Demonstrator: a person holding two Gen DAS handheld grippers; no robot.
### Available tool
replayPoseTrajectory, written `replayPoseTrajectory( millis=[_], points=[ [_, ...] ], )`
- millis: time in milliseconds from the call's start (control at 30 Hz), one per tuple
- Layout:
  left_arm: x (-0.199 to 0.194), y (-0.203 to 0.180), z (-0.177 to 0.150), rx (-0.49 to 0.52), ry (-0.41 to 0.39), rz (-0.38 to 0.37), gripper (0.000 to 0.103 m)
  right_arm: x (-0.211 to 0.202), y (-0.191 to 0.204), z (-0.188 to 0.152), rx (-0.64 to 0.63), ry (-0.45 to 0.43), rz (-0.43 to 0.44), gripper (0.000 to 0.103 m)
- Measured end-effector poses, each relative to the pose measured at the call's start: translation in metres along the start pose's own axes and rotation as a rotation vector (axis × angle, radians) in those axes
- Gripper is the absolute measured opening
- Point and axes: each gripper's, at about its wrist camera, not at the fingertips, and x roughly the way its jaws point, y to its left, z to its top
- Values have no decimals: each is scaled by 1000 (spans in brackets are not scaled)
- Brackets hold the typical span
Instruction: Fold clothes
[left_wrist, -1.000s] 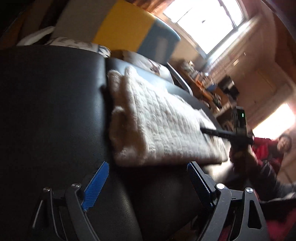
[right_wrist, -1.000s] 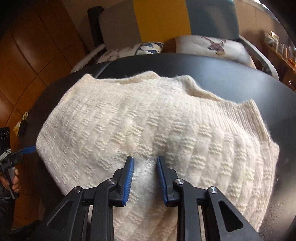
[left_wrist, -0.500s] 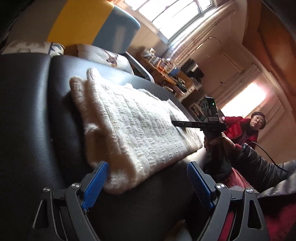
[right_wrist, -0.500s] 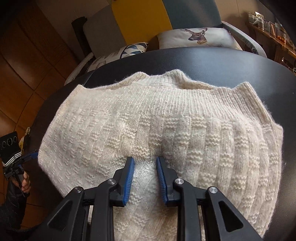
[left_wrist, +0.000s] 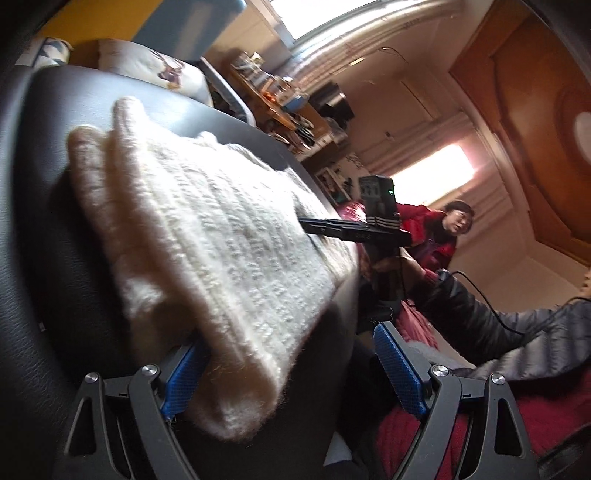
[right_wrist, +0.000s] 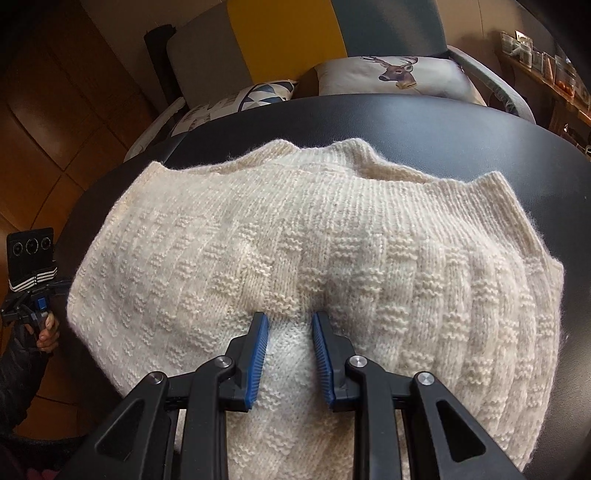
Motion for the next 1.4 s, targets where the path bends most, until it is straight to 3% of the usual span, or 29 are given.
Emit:
replayPoseTrajectory(
  millis=[100,200,367,500,633,733,767,833,933,967,1233,1300,1333,1367,1400],
  points=[
    [-2,-5,-10,-10,60,-65,87,1,0,0,-7,-2,-5,24],
    [-4,-11,-20,11,100,-37,87,2,1,2,-16,0,-11,24],
    [-9,-12,-24,12,103,9,86,7,-3,6,-12,-2,-11,24],
    [-4,4,-10,-38,39,13,86,7,-4,5,-8,-14,-12,24],
    [7,-5,-15,7,105,-14,83,8,-1,5,-14,-14,-21,24],
    [4,-16,-31,36,136,44,52,10,-3,5,-14,-19,-13,24],
    [3,-19,-36,32,131,68,34,10,-3,5,-13,-24,-11,24],
    [-2,-23,-44,14,98,103,16,10,-4,6,-9,-31,-12,24],
    [5,-23,-60,-16,95,219,13,11,-3,6,-10,-34,-20,24],
    [6,-19,-65,-55,80,219,12,11,-2,6,-18,-31,-25,24],
    [0,-37,-81,-152,15,300,17,18,4,10,-64,-25,-72,24],
    [-9,-50,-81,-152,-14,315,32,17,1,8,-55,-39,-63,24],
    [-17,-55,-79,-151,-47,320,48,17,-1,8,-51,-47,-59,24],
    [-26,-60,-76,-148,-86,327,56,17,-2,7,-47,-54,-54,24],
    [-35,-63,-71,-150,-132,349,57,17,-3,7,-40,-60,-47,24]
  ],
)
